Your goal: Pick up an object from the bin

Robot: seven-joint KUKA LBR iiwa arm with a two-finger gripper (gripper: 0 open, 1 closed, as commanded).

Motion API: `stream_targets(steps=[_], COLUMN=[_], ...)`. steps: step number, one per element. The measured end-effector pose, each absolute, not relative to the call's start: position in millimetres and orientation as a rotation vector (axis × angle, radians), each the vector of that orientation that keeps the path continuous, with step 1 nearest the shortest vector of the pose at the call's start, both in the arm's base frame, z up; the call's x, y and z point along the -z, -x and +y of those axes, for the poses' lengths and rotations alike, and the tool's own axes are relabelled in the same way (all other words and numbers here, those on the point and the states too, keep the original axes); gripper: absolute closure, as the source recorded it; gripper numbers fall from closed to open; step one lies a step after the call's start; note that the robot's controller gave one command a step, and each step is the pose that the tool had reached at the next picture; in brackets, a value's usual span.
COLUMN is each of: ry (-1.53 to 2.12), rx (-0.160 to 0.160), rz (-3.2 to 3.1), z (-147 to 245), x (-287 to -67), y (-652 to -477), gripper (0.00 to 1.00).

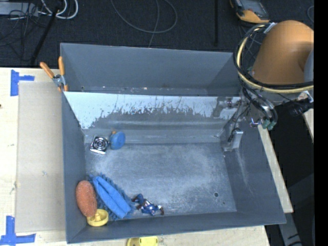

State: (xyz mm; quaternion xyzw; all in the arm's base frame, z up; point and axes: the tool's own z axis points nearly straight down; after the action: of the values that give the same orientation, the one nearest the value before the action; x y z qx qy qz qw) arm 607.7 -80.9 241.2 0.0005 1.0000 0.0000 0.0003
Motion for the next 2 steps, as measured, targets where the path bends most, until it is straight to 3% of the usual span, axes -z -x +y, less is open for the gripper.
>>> stream_targets(steps=[1, 2], ry=[0.145, 0.169], rx=[0.004, -0.002], rz=[3.134, 3.136], z=[-59, -45], x=[-226, -191], y=[-594.3, -585.7], gripper=[0.0, 0.0])
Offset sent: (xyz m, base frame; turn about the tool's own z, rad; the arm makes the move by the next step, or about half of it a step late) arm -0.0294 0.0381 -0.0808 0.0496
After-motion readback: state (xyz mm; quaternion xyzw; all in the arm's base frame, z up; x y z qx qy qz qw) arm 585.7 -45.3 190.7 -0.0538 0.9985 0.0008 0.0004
